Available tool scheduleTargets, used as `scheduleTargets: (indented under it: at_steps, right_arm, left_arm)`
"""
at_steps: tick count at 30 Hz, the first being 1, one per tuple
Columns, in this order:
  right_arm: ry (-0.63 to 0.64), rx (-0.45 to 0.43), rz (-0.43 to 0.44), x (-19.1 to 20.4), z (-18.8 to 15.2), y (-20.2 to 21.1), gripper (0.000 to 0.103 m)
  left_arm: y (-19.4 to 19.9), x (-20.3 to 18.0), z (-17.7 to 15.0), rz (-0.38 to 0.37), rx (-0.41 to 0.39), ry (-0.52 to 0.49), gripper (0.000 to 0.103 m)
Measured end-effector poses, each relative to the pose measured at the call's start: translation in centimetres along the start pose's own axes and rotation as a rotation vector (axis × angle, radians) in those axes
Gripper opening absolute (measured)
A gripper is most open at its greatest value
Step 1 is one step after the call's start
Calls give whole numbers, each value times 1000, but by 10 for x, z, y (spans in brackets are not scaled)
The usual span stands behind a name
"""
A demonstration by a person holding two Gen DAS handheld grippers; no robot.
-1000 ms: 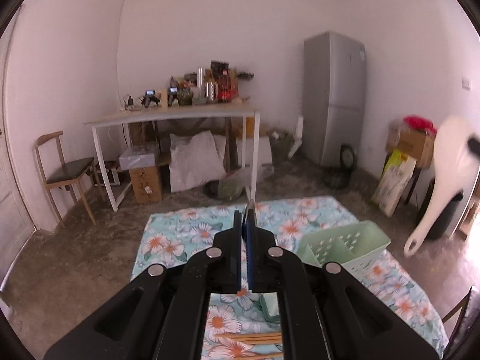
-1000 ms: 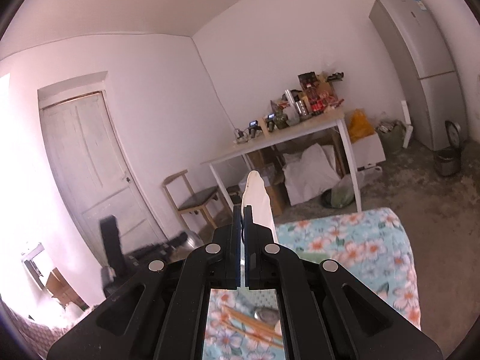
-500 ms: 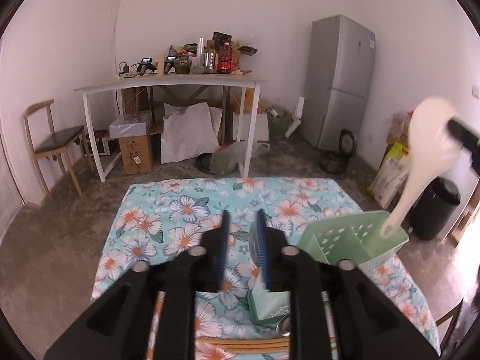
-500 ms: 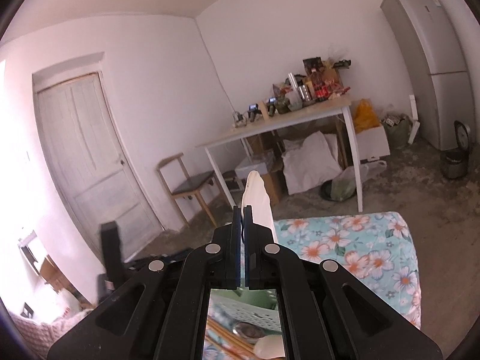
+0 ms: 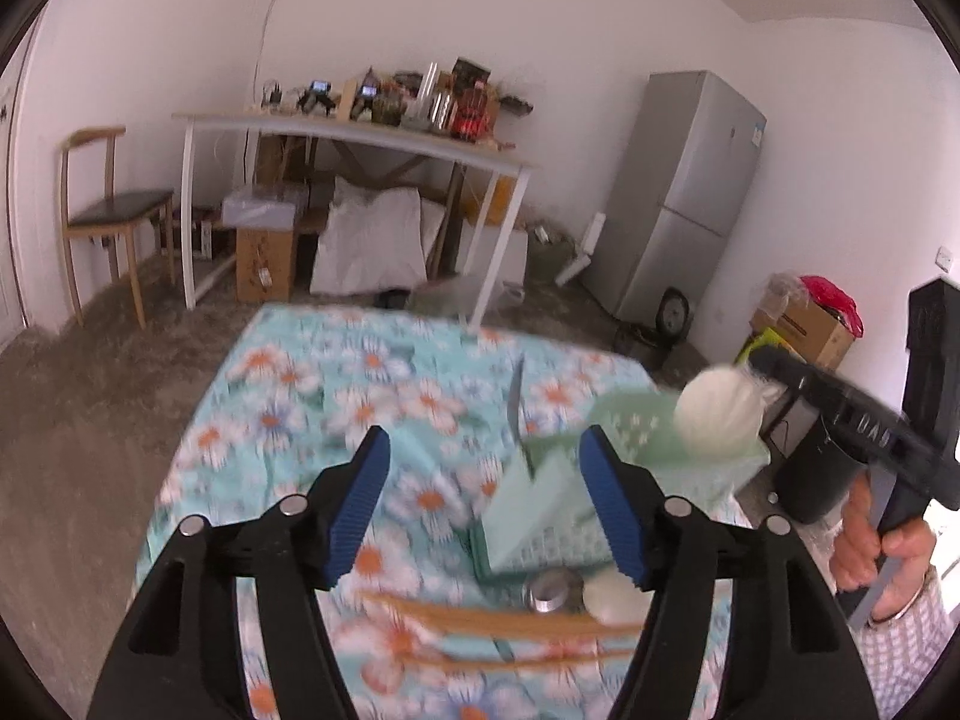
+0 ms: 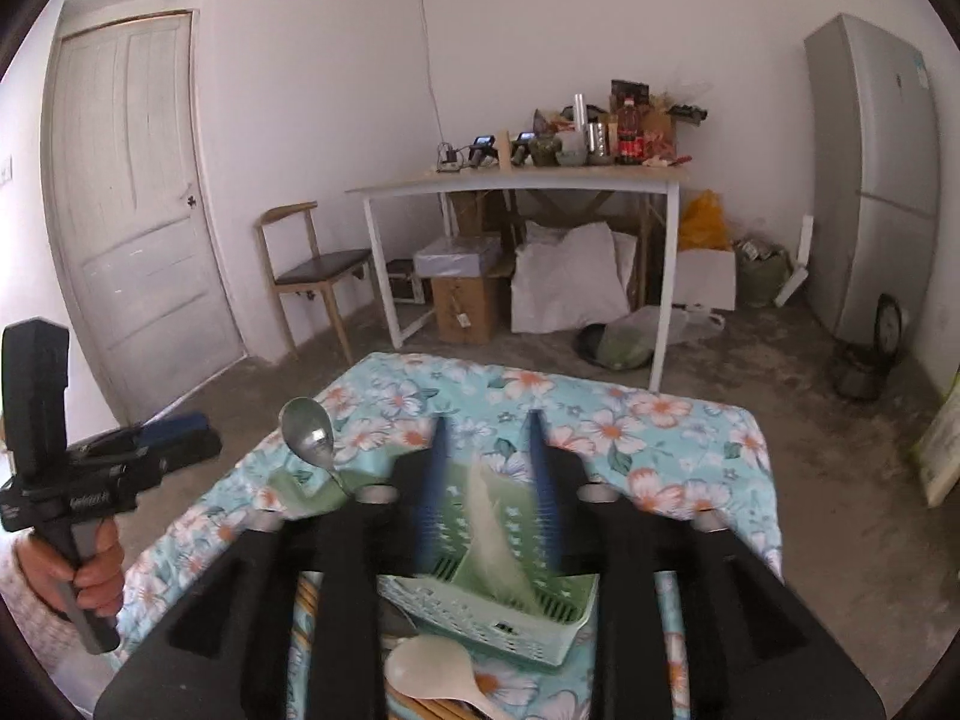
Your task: Organize utensils
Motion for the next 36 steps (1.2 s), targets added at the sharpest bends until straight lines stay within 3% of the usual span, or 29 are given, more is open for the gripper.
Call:
scheduleTargets:
  at_steps: [3,10,13,17,22,31,36]
  right_arm:
    - [-3,-42,-27,-5,5,21,46]
    - [-127,-89,-75,-26,-7,80,49]
    - [-213,-45,-82,-28,-41,94,49]
    - [-302,65,-94,-18,-105,95,49]
    - [-407,194,-115,-4,-172,83,49]
    - [-374,222,-174,-4,-192,82,49]
    - [-368,239,-184,-8,-200,79,49]
  left_arm:
    - [3,-1,-17,4,33,-4,65]
    - [11,-8,-54,18,87,-35,69]
    - [11,-11,-70,4,120,-23,71]
    - [9,-19,-90,-76,178,36,89]
    - [4,-28,-110,-122,225,80,97]
    - [1,-34,-116,-170,259,120,97]
    - [1,-44,-112,-174,216,26,97]
Point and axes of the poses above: each gripper's, at about its wrist camera, not at the fingertips, and y roughly against the way its jaws point, x to its left, z to its top, the point moved 10 cm from there along -y, roughly the way its jaws point, and after that the axes turned 5 degrees about -x, right-handed, at the moved point
